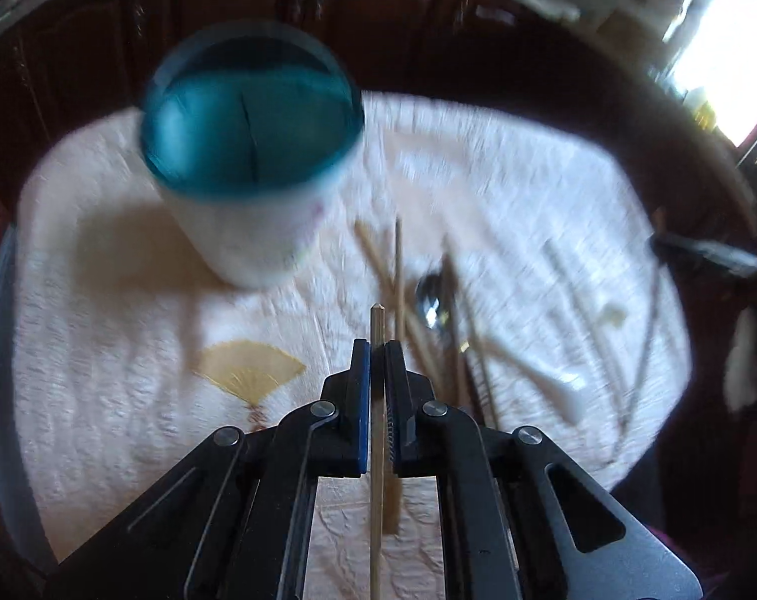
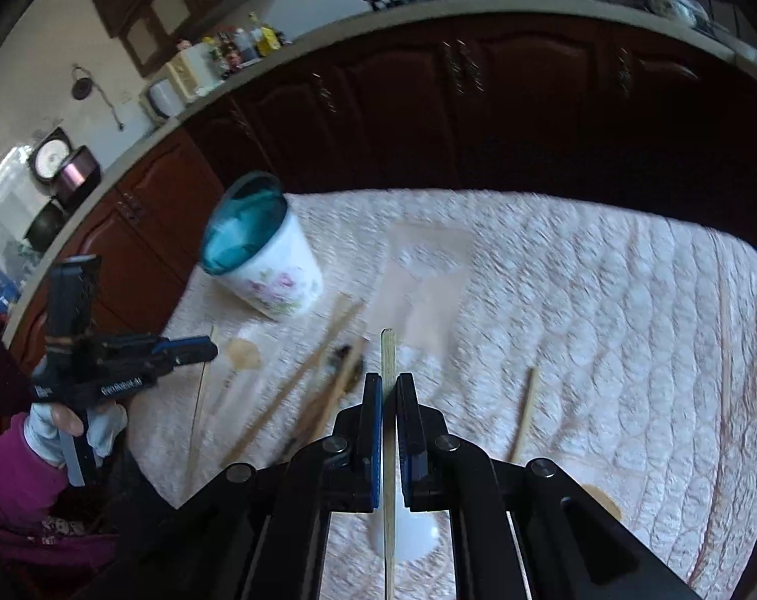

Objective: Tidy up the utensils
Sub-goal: 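Lift both chopsticks over the rose-printed cup and open both tools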

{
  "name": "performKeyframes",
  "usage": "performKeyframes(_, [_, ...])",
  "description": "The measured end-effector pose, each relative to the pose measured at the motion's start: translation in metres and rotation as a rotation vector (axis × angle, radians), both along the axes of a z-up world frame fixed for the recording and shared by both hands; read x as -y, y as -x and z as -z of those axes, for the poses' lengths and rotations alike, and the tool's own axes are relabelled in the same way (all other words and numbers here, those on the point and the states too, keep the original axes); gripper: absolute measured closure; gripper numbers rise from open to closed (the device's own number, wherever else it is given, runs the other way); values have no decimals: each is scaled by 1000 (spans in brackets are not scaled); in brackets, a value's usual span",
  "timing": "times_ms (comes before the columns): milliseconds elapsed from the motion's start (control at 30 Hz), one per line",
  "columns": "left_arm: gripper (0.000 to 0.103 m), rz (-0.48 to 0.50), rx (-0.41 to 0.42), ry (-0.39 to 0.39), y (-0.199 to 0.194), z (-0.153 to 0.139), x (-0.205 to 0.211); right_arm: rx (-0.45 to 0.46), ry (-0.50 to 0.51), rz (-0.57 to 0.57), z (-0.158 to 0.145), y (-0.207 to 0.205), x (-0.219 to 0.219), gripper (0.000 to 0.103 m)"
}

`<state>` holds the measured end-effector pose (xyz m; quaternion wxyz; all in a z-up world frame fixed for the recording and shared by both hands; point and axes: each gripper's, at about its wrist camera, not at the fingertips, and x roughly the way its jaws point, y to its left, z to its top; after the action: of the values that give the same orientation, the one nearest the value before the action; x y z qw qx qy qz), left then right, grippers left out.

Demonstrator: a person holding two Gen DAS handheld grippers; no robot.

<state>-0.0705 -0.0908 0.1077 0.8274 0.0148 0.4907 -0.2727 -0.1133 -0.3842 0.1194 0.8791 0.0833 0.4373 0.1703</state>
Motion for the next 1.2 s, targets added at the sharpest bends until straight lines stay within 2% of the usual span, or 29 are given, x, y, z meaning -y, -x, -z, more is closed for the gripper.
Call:
performKeyframes(267, [99,-72,113,137,-1,-82,-36,95,-78,-86,-45,-12,-30,98])
performKeyframes(400, [99,-109,186,188,-9,-124,-51,179,-116,-118,-82,-28,-49,98])
performKeyframes(567, [99,-142,271,192,-30,-164,-56,274,-125,-120,-125,-58,-73,98])
performKeyframes(700, [99,-154,307,185,-53,-189,-58,342,-75,-102,-150,-91,-99,98])
performKeyframes(800, [99,-176,324,176,-71,-200,-61,347,-83,-96,-155,-114,-111,98])
performKeyframes(967, [99,-205,352,148,-92,-207,-68,376,-34,-87,-153,-151,-134,98])
performKeyframes(1067, [99,-222,354,126,-104,-200,-68,370,-39,-81,-145,-169,-142,98])
performKeyframes(1200, [99,-246,342,88,-114,-177,-66,343,-17,-73,-116,-185,-150,98])
